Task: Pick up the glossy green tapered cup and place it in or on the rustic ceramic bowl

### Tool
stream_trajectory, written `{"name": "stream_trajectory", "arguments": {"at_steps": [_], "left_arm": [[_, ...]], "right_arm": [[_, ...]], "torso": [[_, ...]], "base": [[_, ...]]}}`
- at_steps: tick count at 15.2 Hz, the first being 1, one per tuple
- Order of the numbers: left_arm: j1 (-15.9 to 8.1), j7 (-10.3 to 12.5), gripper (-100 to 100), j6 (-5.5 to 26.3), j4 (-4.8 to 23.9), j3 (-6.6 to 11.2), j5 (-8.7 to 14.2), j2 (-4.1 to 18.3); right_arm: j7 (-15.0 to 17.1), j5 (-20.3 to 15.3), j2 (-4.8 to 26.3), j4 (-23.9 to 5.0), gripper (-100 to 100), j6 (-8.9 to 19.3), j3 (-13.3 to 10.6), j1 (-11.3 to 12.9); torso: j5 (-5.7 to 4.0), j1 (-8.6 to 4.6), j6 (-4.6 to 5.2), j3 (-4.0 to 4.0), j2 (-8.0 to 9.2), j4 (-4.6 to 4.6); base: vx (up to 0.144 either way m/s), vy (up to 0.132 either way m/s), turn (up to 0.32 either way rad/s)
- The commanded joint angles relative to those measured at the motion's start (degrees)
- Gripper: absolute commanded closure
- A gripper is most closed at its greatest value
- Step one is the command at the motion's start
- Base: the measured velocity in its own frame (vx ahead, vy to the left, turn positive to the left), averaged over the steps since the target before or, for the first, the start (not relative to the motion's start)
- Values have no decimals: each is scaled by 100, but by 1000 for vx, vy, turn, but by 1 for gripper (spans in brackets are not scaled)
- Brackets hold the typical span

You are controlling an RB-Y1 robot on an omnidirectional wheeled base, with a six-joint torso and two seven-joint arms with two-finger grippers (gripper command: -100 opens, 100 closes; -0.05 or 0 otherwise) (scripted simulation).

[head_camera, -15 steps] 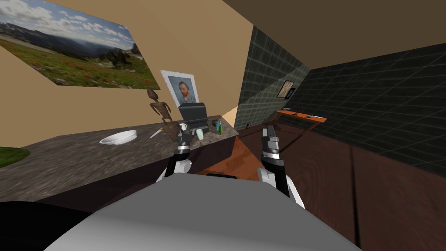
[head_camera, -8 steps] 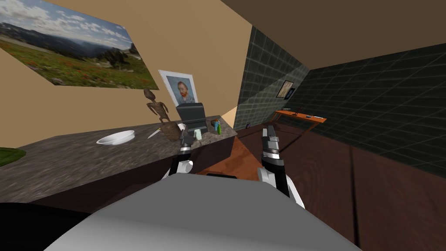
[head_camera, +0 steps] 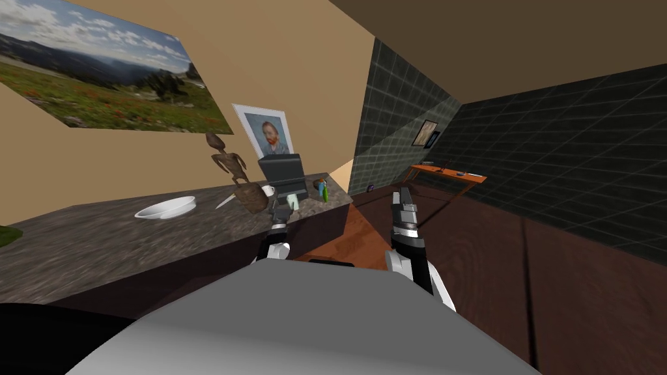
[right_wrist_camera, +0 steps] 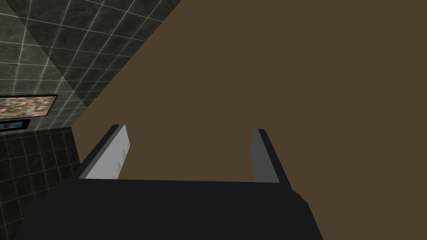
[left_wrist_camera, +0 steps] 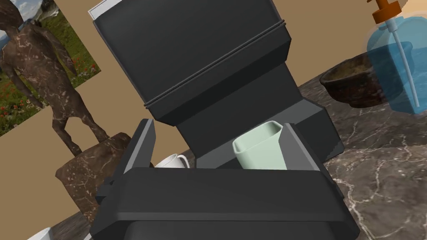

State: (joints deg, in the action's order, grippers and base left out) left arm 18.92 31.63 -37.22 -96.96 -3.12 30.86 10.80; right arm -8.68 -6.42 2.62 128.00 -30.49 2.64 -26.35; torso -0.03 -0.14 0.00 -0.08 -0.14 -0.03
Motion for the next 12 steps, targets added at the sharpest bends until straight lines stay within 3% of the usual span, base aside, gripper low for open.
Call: {"name": "stream_trajectory", "arguments": {"at_steps": [1,8,12], "left_arm": [[-54,79,-100,-30,162,-7,47,-8],[-172,827,-100,-217,1055,-71,623,-207],[-207,1088,-100,-290,1391,-81,821,-306]], "right_arm": [[0,0,0,0,0,0,0,0],[0,0,0,0,0,0,0,0],[0,0,0,0,0,0,0,0]], "torso": [[0,0,0,0,0,0],[1,4,1,-5,-10,-2],[3,13,0,-7,-12,-3]], "base": [[18,-25,1],[44,-24,-21],[61,0,-20]]}}
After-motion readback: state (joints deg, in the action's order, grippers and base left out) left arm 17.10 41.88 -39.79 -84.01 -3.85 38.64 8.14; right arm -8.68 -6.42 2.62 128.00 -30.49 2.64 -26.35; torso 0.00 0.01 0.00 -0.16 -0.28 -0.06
